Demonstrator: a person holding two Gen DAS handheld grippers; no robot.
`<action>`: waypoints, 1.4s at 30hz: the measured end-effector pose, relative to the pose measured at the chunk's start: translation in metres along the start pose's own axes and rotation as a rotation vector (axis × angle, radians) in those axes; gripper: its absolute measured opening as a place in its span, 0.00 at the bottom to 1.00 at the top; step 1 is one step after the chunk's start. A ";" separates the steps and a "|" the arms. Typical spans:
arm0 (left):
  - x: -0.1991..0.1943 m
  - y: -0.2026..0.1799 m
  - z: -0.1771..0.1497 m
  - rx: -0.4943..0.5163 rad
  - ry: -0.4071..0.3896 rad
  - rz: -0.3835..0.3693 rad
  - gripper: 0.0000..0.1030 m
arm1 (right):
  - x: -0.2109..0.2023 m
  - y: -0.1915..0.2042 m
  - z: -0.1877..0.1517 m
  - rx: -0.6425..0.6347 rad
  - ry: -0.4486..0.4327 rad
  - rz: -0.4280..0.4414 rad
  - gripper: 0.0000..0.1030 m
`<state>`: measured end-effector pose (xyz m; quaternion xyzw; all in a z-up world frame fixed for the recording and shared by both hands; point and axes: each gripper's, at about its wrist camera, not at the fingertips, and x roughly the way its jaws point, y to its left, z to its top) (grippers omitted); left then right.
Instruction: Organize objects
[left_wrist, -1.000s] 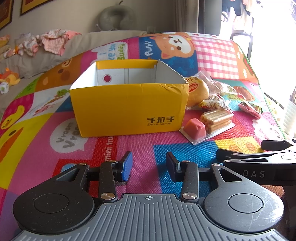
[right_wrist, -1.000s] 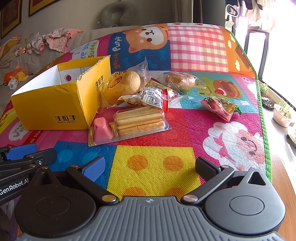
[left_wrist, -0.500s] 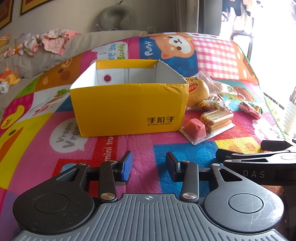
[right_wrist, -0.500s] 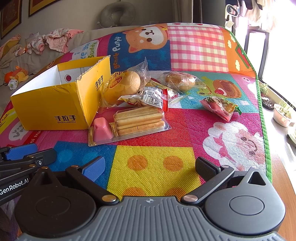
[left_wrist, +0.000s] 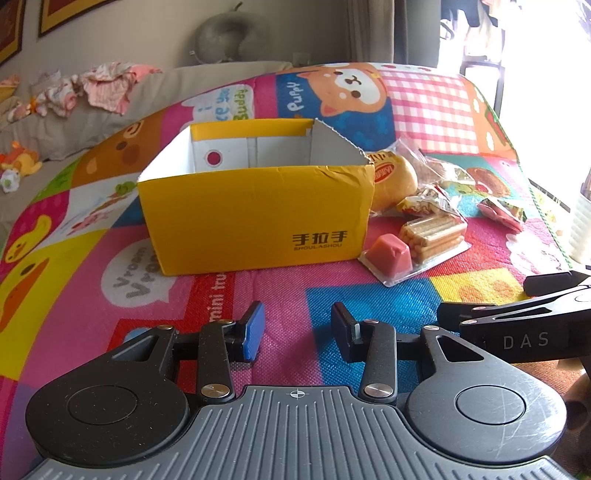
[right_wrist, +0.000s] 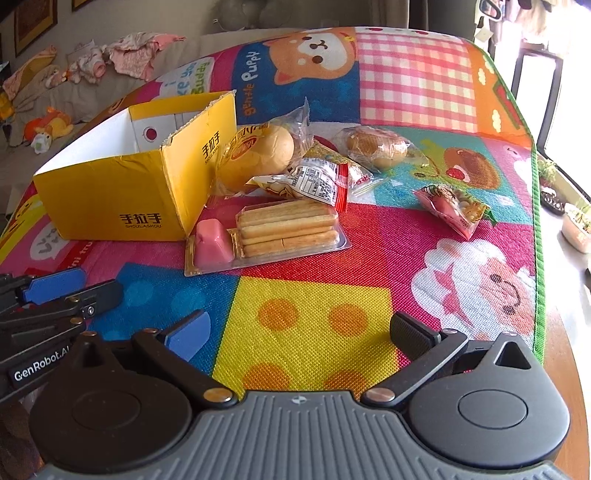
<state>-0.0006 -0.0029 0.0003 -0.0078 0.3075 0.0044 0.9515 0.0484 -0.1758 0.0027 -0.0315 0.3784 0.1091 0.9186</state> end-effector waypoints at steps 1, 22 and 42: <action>0.000 0.000 0.000 -0.001 0.000 -0.001 0.43 | 0.000 0.001 0.000 0.002 0.002 -0.004 1.00; 0.000 -0.002 0.000 0.000 0.002 0.015 0.45 | -0.001 0.002 -0.001 0.002 0.000 -0.009 1.00; -0.019 0.011 0.008 -0.049 0.002 -0.001 0.43 | -0.044 0.010 -0.010 -0.031 -0.090 0.052 1.00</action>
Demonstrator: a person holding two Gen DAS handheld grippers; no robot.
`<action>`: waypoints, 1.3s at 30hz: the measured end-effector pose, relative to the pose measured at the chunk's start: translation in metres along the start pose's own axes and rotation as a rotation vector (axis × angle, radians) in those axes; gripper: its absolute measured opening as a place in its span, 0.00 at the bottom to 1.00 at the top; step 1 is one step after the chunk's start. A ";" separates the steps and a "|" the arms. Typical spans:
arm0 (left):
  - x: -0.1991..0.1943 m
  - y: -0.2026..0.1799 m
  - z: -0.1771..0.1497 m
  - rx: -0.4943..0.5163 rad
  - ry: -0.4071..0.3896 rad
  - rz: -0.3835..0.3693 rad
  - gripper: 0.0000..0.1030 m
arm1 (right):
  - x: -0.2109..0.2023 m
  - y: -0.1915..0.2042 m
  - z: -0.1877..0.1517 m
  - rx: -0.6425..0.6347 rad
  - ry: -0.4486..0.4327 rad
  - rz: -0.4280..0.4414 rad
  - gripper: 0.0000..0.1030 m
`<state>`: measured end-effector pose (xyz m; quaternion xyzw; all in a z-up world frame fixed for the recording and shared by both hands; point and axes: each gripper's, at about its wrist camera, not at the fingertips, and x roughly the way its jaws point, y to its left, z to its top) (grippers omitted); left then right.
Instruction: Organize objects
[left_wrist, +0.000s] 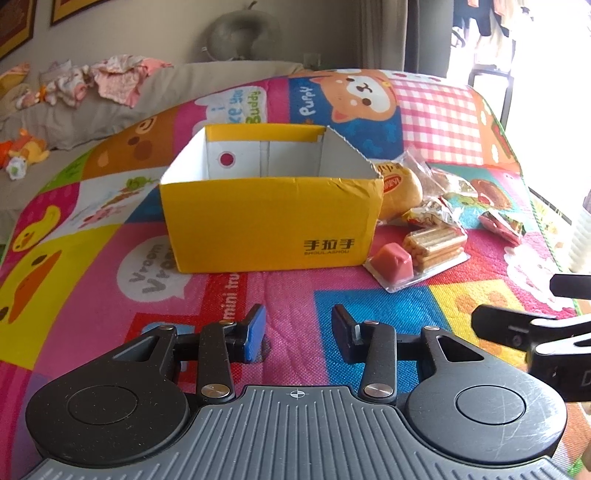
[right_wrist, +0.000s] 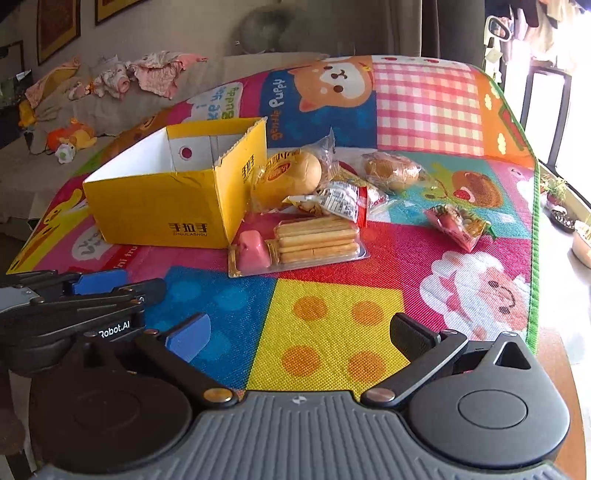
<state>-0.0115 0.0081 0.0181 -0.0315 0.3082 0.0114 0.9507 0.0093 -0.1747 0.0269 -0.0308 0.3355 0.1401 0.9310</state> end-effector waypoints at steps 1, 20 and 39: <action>-0.007 0.003 0.005 0.001 -0.008 -0.006 0.43 | -0.008 -0.001 0.002 -0.003 -0.021 -0.001 1.00; 0.027 0.095 0.130 -0.100 0.050 0.072 0.43 | -0.105 -0.039 0.114 0.017 -0.351 -0.003 1.00; 0.106 0.123 0.097 -0.049 0.199 -0.002 0.48 | 0.023 -0.099 0.085 -0.065 -0.047 -0.080 1.00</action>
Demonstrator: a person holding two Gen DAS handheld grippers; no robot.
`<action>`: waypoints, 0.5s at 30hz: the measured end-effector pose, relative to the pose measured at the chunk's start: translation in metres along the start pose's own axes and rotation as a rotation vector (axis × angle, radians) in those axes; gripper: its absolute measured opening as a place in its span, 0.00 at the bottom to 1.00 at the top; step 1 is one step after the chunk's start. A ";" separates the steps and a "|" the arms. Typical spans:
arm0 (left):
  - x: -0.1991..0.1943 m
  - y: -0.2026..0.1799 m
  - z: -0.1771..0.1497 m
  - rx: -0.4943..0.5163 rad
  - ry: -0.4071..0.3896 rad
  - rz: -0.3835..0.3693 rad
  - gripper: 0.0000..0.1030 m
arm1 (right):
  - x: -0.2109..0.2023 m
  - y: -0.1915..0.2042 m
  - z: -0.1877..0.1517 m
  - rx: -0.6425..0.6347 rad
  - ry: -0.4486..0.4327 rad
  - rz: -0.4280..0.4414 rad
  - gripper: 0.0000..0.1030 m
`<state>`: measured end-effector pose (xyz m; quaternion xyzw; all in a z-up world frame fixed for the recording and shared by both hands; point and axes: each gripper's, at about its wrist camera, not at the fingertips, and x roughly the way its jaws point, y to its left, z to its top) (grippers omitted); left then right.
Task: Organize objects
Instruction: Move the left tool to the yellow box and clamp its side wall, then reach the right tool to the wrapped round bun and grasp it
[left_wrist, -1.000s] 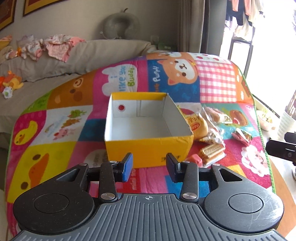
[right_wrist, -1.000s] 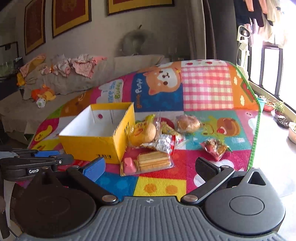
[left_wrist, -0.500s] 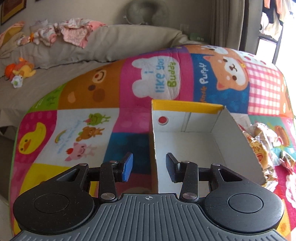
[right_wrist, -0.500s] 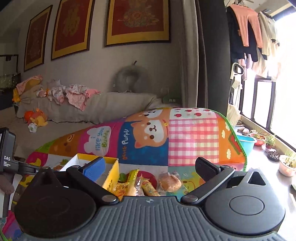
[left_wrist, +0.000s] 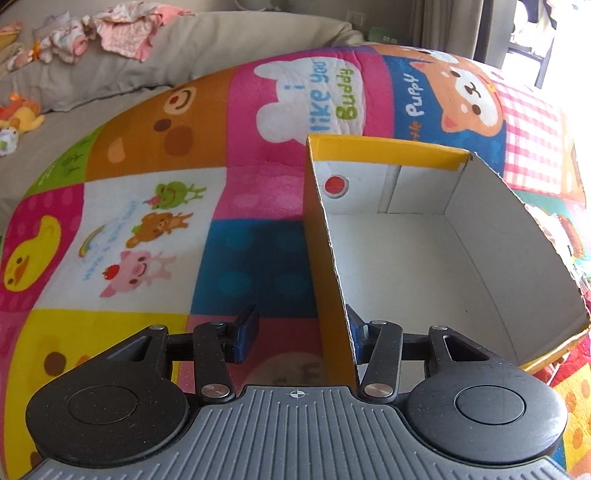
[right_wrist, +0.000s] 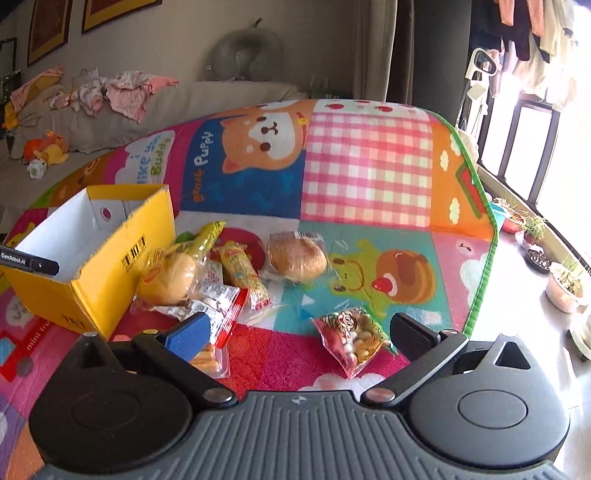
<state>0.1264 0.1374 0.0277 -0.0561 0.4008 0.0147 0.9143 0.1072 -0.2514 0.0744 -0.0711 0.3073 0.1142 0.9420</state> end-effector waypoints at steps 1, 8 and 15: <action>0.003 0.001 0.000 -0.005 0.014 -0.002 0.42 | 0.002 0.000 -0.002 -0.009 0.005 -0.004 1.00; 0.006 0.005 0.001 -0.042 0.027 -0.065 0.12 | 0.021 -0.016 -0.004 0.041 0.039 -0.030 1.00; 0.005 0.001 0.000 -0.097 0.032 -0.040 0.10 | 0.027 -0.005 0.011 0.040 0.008 0.032 1.00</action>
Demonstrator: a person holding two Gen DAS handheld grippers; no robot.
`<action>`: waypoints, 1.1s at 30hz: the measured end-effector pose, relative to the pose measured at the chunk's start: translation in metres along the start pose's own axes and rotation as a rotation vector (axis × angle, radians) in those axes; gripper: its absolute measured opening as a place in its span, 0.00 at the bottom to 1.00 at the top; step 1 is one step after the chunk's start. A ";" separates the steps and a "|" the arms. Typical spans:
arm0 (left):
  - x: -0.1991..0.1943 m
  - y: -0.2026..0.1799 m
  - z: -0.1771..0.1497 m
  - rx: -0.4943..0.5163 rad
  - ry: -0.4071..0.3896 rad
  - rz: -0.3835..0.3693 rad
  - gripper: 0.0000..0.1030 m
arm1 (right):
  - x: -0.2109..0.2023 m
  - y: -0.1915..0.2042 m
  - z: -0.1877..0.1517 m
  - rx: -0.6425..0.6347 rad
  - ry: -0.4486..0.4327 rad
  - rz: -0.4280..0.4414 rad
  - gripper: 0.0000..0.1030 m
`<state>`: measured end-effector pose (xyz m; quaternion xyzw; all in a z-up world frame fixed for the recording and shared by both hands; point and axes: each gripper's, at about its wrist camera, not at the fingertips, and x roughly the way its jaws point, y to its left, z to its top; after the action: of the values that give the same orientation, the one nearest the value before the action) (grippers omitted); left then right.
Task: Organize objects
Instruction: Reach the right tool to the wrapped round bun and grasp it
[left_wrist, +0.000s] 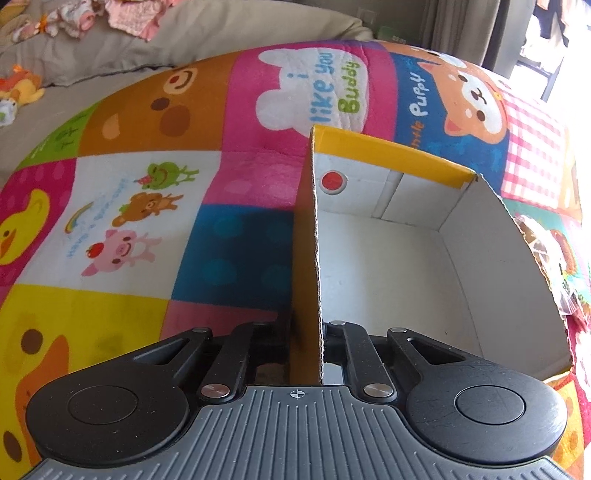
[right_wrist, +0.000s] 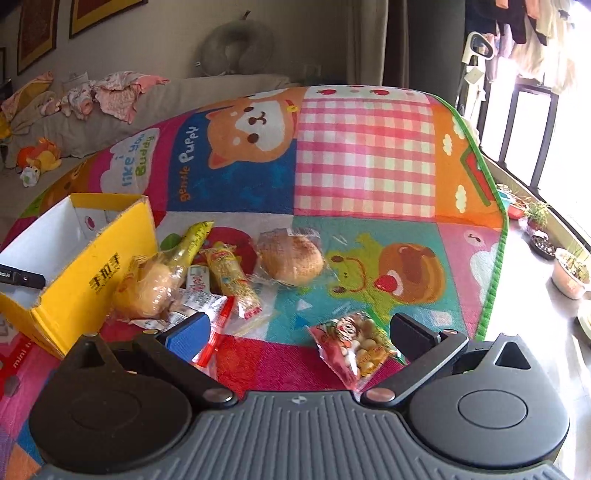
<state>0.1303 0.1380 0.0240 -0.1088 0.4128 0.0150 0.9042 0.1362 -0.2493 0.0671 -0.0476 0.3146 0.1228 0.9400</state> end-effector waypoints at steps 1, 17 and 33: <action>0.000 0.002 0.000 -0.025 0.003 -0.004 0.10 | 0.000 0.005 0.001 -0.010 -0.005 0.024 1.00; -0.002 0.005 -0.001 -0.118 0.009 -0.063 0.13 | 0.065 0.100 0.009 -0.406 -0.045 -0.053 0.97; -0.014 0.018 -0.014 -0.205 -0.034 -0.041 0.13 | 0.006 0.142 -0.036 -0.329 -0.007 0.133 0.79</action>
<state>0.1085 0.1540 0.0225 -0.2087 0.3914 0.0403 0.8953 0.0832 -0.1171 0.0331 -0.1795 0.2895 0.2345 0.9105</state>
